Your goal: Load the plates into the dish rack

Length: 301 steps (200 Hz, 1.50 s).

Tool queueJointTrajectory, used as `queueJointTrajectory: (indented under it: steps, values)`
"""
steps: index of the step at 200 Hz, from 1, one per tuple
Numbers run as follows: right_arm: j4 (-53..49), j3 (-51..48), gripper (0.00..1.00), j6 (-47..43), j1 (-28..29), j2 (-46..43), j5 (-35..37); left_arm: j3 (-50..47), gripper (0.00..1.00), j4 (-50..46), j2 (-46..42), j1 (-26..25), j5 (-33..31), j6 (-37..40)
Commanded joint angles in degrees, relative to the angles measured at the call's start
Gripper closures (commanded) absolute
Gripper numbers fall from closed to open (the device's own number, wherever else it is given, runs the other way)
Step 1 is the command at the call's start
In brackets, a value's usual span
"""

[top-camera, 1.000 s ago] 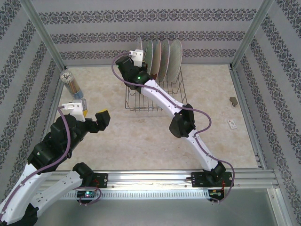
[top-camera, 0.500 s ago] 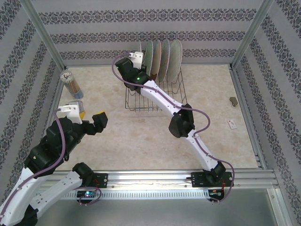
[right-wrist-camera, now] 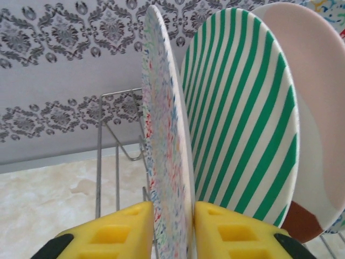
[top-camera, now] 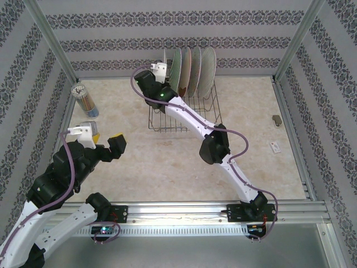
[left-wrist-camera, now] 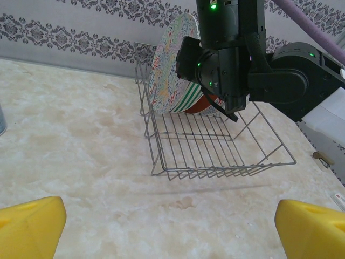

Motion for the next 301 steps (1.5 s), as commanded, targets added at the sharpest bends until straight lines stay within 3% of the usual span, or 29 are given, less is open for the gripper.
queueJointTrajectory:
  steps: [1, 60, 96, 126, 137, 158, 176, 217, 237, 271, 301]
  values:
    - [1.7, -2.1, 0.72, -1.8, 1.0, -4.8, 1.2, 0.3, 0.00, -1.4, -0.2, 0.9, -0.3, -0.7]
    - [3.8, -9.2, 0.65, -5.1, 1.5, -15.5, 3.0, 1.3, 0.00, 0.2, 1.2, 0.9, 0.7, 0.3]
    - [6.5, -19.5, 0.59, -5.7, 1.5, -24.8, 3.7, 2.1, 0.00, 1.8, 3.0, 0.9, 1.8, 0.7]
    - [8.9, -30.2, 0.45, -6.2, 1.0, -33.6, 3.4, 3.2, 0.00, 3.1, 6.1, 0.9, 2.7, 1.5]
    - [9.2, -33.8, 0.36, -6.2, 0.5, -37.0, 3.3, 3.5, 0.00, 3.7, 7.5, 0.9, 3.1, 1.7]
    - [9.3, -42.1, 0.10, -6.2, -1.0, -43.4, 1.9, 4.2, 0.00, 5.2, 10.3, 1.0, 3.4, 2.2]
    - [9.2, -49.4, 0.03, -6.0, -2.3, -49.6, 1.5, 5.2, 0.00, 5.7, 13.5, 1.2, 3.7, 2.6]
    - [9.3, -66.8, 0.02, -4.5, -6.5, -65.1, -0.2, 6.1, 0.00, 8.1, 18.8, 3.6, 4.4, 2.8]
    - [8.9, -74.6, 0.02, -2.1, -8.5, -72.3, 0.7, 6.0, 0.00, 10.2, 20.6, 8.1, 8.4, 2.4]
    - [10.5, -86.6, 0.02, 0.4, -16.0, -83.6, -9.9, 5.5, 0.00, 13.0, 24.5, 14.4, 13.8, 1.3]
    - [10.7, -93.6, 0.02, 0.5, -21.6, -90.2, -13.2, 4.9, 0.00, 14.8, 27.7, 17.0, 14.1, 1.4]
